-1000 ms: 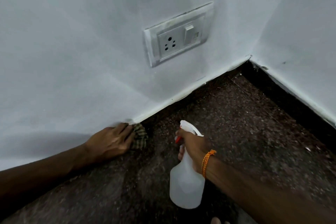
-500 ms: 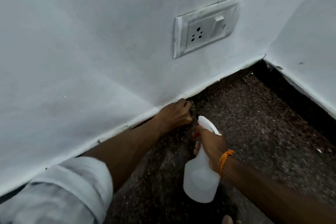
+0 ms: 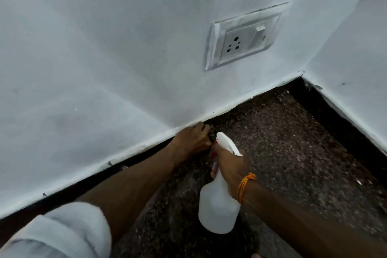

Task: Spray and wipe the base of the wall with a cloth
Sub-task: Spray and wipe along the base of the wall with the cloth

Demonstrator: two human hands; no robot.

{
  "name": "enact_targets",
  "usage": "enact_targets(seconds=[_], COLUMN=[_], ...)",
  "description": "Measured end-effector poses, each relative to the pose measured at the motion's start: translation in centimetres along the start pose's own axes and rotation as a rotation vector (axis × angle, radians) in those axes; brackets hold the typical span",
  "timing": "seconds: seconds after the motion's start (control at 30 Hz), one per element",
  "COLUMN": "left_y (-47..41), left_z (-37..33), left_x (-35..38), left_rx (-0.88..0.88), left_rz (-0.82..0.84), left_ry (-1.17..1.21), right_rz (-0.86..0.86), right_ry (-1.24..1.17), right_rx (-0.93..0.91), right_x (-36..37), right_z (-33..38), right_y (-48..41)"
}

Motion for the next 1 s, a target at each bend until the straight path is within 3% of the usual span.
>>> enact_targets(seconds=[0.13, 0.3, 0.5, 0.63, 0.7, 0.77, 0.83, 0.9, 1.0], left_y=[-0.6, 1.0, 6.5, 11.6, 13.1, 14.2, 15.4, 16.4, 17.8], left_z=[2.9, 5.2, 4.2, 3.0, 2.9, 2.8, 2.7, 3.5, 4.9], left_x=[-2.2, -4.9, -7.3, -4.9, -3.7, -3.1, -3.8, -5.4, -6.5], left_rx=[0.089, 0.151, -0.221, -0.112, 0.055, 0.207, 0.265, 0.131, -0.027], left_rz=[-0.08, -0.13, -0.072, 0.194, 0.242, 0.187, 0.361, 0.534, 0.556], left_ry=[-0.087, 0.05, 0.472, 0.411, 0.316, 0.26, 0.266, 0.129, 0.085], right_rz=[-0.054, -0.048, -0.051, -0.052, -0.033, -0.02, -0.009, 0.014, 0.028], right_ry=[-0.047, 0.08, 0.244, 0.266, 0.18, 0.151, 0.194, 0.252, 0.267], right_rx=[-0.02, -0.039, -0.014, -0.04, -0.024, -0.066, -0.1, -0.138, -0.155], right_x=[-0.8, -3.0, -4.1, -2.3, -0.4, 1.0, 1.4, 1.8, 2.6], right_z=[1.4, 3.4, 3.0, -0.7, -2.6, -3.5, -3.9, -3.3, -2.4], right_y=[0.1, 3.2, 7.8, 7.0, 5.5, 4.6, 4.6, 5.3, 5.7])
Point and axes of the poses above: each hand's wrist, its own y-axis away from the middle knuckle, its own x-axis out of the palm, z = x × y, the point moved 1 cm from there along -y, towards the middle knuckle, and after that the axes turned 6 degrees about -x, right-handed, at the moved point
